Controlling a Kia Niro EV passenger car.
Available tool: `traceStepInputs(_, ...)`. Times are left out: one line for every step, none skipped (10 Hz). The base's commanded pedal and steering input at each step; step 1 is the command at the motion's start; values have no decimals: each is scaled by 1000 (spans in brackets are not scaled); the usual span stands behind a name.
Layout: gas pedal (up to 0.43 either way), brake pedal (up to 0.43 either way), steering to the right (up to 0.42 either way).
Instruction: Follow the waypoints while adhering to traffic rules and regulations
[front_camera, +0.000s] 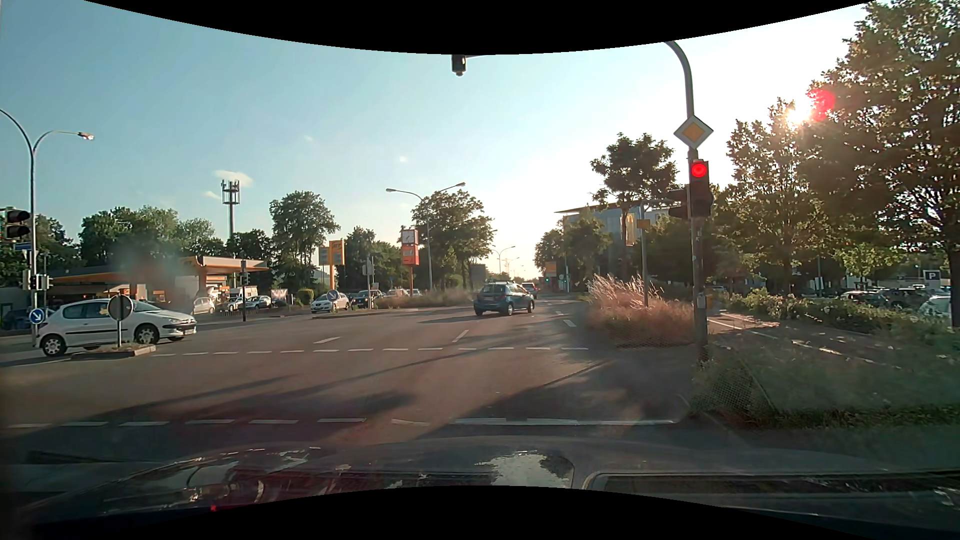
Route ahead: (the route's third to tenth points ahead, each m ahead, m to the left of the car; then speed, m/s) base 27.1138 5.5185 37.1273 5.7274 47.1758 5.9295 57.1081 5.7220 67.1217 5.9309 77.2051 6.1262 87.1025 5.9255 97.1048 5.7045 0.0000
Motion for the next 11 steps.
traceStepInputs(0,244,15)
traceStepInputs(0,244,15)
traceStepInputs(0,244,15)
traceStepInputs(0,244,15)
traceStepInputs(0,244,15)
traceStepInputs(0,244,15)
traceStepInputs(0,244,15)
traceStepInputs(0,244,15)
traceStepInputs(0,238,15)
traceStepInputs(0,244,15)
traceStepInputs(0,244,15)
